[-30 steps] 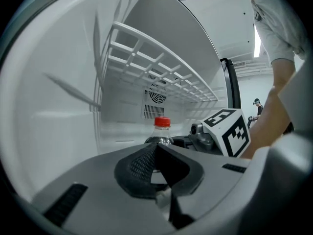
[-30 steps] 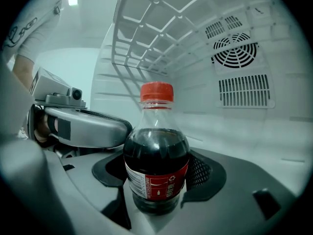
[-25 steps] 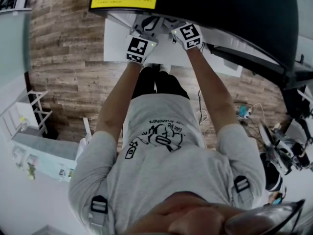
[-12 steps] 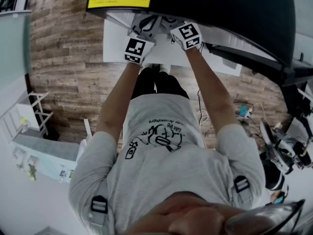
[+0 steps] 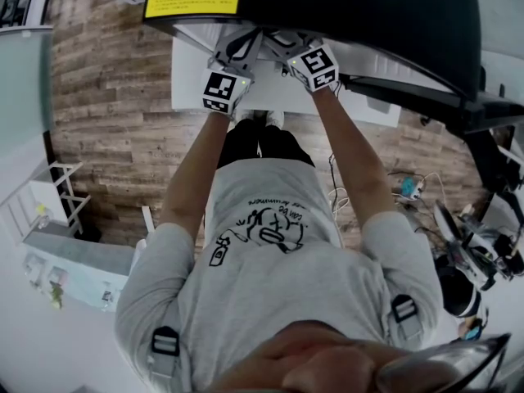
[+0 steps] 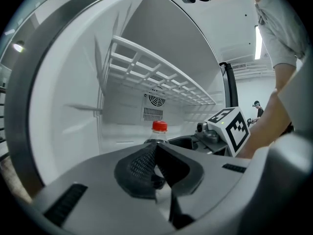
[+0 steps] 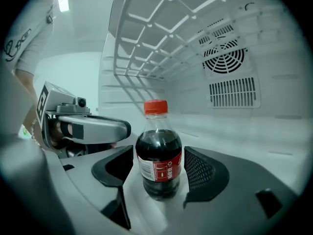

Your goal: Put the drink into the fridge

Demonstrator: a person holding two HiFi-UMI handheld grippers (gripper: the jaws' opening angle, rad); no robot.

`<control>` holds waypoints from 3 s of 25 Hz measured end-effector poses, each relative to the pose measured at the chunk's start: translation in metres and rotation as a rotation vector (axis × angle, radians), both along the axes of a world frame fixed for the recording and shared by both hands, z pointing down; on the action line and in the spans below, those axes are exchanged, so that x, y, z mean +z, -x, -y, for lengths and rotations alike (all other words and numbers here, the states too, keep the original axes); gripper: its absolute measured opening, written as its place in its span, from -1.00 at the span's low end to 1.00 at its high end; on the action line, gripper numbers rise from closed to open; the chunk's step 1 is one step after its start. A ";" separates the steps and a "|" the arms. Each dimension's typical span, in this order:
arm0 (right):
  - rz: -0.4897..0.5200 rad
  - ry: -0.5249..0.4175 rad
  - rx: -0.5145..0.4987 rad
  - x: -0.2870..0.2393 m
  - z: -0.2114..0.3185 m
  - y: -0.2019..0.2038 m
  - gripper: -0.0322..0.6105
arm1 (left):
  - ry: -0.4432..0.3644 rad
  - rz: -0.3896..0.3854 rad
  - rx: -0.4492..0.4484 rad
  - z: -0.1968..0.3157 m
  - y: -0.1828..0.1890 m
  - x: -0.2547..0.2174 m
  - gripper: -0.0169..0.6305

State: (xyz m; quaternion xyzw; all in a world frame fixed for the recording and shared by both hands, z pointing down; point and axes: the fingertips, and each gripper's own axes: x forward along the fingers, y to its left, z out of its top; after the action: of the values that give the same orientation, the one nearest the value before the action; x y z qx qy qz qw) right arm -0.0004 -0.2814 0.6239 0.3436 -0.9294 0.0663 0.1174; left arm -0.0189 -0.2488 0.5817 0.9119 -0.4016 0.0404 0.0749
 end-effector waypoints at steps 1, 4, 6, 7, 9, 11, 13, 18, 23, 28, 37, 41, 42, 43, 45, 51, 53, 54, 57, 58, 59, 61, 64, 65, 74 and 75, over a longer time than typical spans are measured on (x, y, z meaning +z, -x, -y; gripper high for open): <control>0.000 0.003 0.003 -0.001 -0.003 -0.002 0.11 | 0.001 -0.001 0.002 -0.002 0.000 -0.001 -0.94; 0.000 0.007 0.010 -0.006 -0.012 -0.006 0.10 | 0.004 -0.005 0.009 -0.007 0.002 -0.005 -0.94; 0.008 0.005 0.014 -0.011 -0.017 -0.009 0.10 | 0.005 -0.005 0.016 -0.010 0.002 -0.008 -0.94; 0.010 0.010 0.016 -0.011 -0.021 -0.011 0.10 | 0.006 -0.004 0.020 -0.012 0.002 -0.009 -0.94; 0.016 0.024 0.022 -0.013 -0.028 -0.015 0.10 | 0.011 -0.002 0.031 -0.016 0.001 -0.011 -0.94; 0.025 0.030 0.027 -0.017 -0.034 -0.019 0.10 | 0.022 -0.005 0.042 -0.021 0.001 -0.013 -0.94; 0.034 0.034 0.027 -0.023 -0.041 -0.023 0.10 | 0.031 -0.012 0.053 -0.025 0.000 -0.016 -0.94; 0.058 0.042 0.025 -0.042 -0.060 -0.030 0.10 | 0.045 -0.030 0.096 -0.038 -0.003 -0.029 -0.94; 0.090 0.038 0.023 -0.072 -0.079 -0.033 -0.02 | 0.078 -0.043 0.150 -0.055 -0.010 -0.043 -0.94; 0.133 0.061 0.028 -0.099 -0.101 -0.037 -0.26 | 0.083 -0.050 0.199 -0.072 -0.019 -0.063 -0.94; 0.156 0.035 0.010 -0.167 -0.128 -0.037 -0.50 | 0.017 -0.095 0.263 -0.099 -0.028 -0.128 -0.94; 0.151 0.007 -0.002 -0.201 -0.137 -0.041 -0.56 | -0.005 -0.105 0.277 -0.103 -0.027 -0.149 -0.94; 0.151 0.004 -0.003 -0.208 -0.139 -0.042 -0.57 | -0.005 -0.107 0.282 -0.106 -0.028 -0.155 -0.94; 0.152 0.003 -0.002 -0.214 -0.141 -0.043 -0.58 | -0.001 -0.110 0.289 -0.109 -0.030 -0.161 -0.94; 0.152 0.001 0.003 -0.226 -0.145 -0.046 -0.62 | 0.009 -0.120 0.305 -0.116 -0.033 -0.172 -0.94; 0.149 0.014 -0.018 -0.254 -0.162 -0.046 -0.68 | 0.014 -0.130 0.334 -0.131 -0.043 -0.207 -0.94; 0.154 -0.007 -0.026 -0.266 -0.168 -0.045 -0.69 | 0.011 -0.139 0.352 -0.138 -0.047 -0.219 -0.94; 0.164 -0.024 -0.026 -0.273 -0.170 -0.044 -0.69 | 0.008 -0.149 0.363 -0.142 -0.049 -0.225 -0.94; 0.177 -0.043 -0.025 -0.288 -0.176 -0.043 -0.71 | 0.002 -0.182 0.375 -0.147 -0.047 -0.241 -0.94; 0.178 -0.042 -0.025 -0.292 -0.177 -0.043 -0.71 | -0.001 -0.187 0.373 -0.147 -0.046 -0.245 -0.94; 0.181 -0.041 -0.025 -0.296 -0.178 -0.043 -0.71 | -0.004 -0.188 0.371 -0.147 -0.044 -0.249 -0.94; 0.189 -0.041 -0.025 -0.305 -0.182 -0.044 -0.71 | -0.003 -0.180 0.372 -0.150 -0.044 -0.256 -0.94; 0.206 -0.041 -0.021 -0.318 -0.188 -0.047 -0.72 | 0.006 -0.170 0.387 -0.158 -0.046 -0.264 -0.94; 0.209 -0.040 -0.019 -0.321 -0.190 -0.048 -0.72 | 0.007 -0.170 0.394 -0.161 -0.047 -0.267 -0.94; 0.218 -0.064 0.012 -0.341 -0.199 -0.053 -0.76 | -0.021 -0.155 0.419 -0.177 -0.048 -0.285 -0.94; 0.216 -0.068 0.018 -0.342 -0.199 -0.054 -0.77 | -0.019 -0.155 0.419 -0.178 -0.048 -0.286 -0.94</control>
State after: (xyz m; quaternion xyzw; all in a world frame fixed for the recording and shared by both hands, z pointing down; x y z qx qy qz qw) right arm 0.0537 -0.0824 0.2819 0.3467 -0.9352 0.0722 0.0043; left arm 0.0291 -0.0709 0.2956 0.9764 -0.1967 -0.0189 0.0869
